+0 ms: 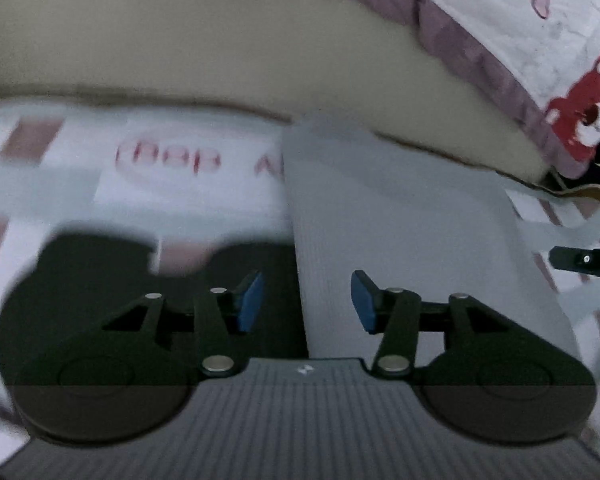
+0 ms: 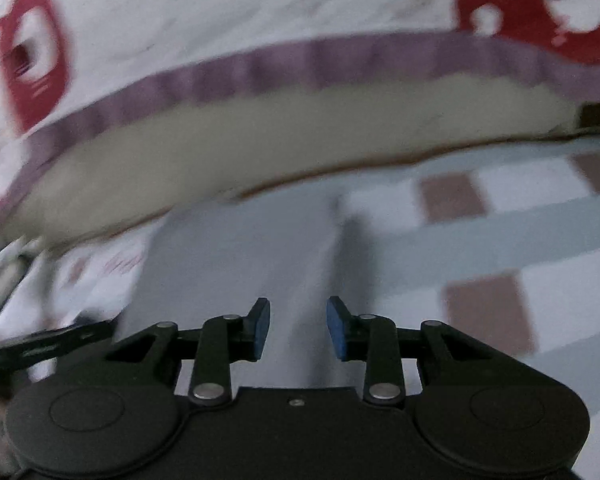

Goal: Fold clothes

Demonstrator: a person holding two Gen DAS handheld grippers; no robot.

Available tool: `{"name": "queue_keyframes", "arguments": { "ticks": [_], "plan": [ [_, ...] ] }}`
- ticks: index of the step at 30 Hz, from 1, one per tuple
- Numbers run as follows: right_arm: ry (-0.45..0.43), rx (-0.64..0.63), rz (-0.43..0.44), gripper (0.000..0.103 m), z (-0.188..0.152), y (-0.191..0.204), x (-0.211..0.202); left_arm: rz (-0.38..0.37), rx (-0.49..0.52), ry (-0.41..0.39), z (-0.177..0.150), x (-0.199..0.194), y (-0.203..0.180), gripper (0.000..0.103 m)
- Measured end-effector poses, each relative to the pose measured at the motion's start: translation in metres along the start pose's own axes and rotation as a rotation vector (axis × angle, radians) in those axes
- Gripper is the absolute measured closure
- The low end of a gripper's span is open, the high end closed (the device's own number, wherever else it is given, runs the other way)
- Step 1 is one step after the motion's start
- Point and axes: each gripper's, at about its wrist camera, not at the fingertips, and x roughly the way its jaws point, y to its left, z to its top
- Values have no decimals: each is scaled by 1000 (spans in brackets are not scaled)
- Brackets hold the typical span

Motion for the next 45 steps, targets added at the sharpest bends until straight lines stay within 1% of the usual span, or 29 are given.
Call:
{"name": "queue_keyframes", "arguments": {
  "ticks": [1,2,3,4,5,7,9,12,15,16,17,18,21,22,23,24,26,29,33,37,38,40,41,42,45],
  "plan": [
    [25,-34,32,66,-6,8,-5,-3,-7,10,-9,-6,0,54],
    [47,-87,48,69,-12,16,-11,-4,-10,20,-17,-11,-1,54],
    [66,-155,45,72,-19,26,-17,-5,-12,31,-25,-16,-2,54],
    [85,-223,43,79,-26,36,-23,-7,-12,42,-34,-20,-5,54],
    [105,-284,37,83,-34,44,-29,-11,-9,59,-42,-24,-7,54],
    [148,-362,9,83,-47,51,-36,-20,-12,95,-54,-29,-12,54],
    [201,-355,-15,83,-56,46,-37,-25,-12,120,-64,-33,-16,54],
    [279,-324,-51,81,-68,34,-35,-20,14,124,-74,-42,-22,54],
    [309,-286,-74,81,-71,28,-30,-9,37,126,-78,-44,-25,54],
    [320,-291,-75,79,-72,27,-28,-9,31,126,-77,-44,-26,54],
    [331,-297,-76,74,-74,27,-26,-11,26,126,-77,-45,-26,53],
    [342,-302,-77,73,-75,27,-24,-13,21,125,-77,-45,-26,53],
    [375,-318,-79,73,-80,26,-18,-8,29,122,-77,-44,-27,52],
    [386,-323,-80,83,-82,26,-16,-6,35,123,-76,-44,-28,52],
    [388,-352,-86,100,-83,28,-16,-3,43,125,-76,-44,-29,52],
    [373,-421,-107,100,-84,34,-22,0,52,127,-76,-44,-30,52],
    [370,-485,-151,100,-83,44,-30,6,85,135,-77,-44,-32,52],
    [411,-429,-181,100,-82,36,-28,21,159,144,-79,-44,-39,52],
    [463,-355,-220,100,-80,26,-25,48,235,149,-82,-46,-47,47],
    [492,-318,-239,100,-80,21,-21,65,302,143,-84,-52,-55,47],
    [510,-322,-262,103,-82,19,-18,51,327,116,-85,-58,-57,47],
    [543,-356,-347,101,-87,15,-11,6,391,36,-89,-73,-64,46],
    [553,-370,-386,101,-88,13,-9,-4,422,20,-93,-76,-68,45],
    [547,-378,-402,101,-89,12,-9,-7,452,19,-96,-75,-73,45],
    [425,-380,-311,97,-82,20,-26,-15,541,18,-108,-72,-89,45]
  ]
}}
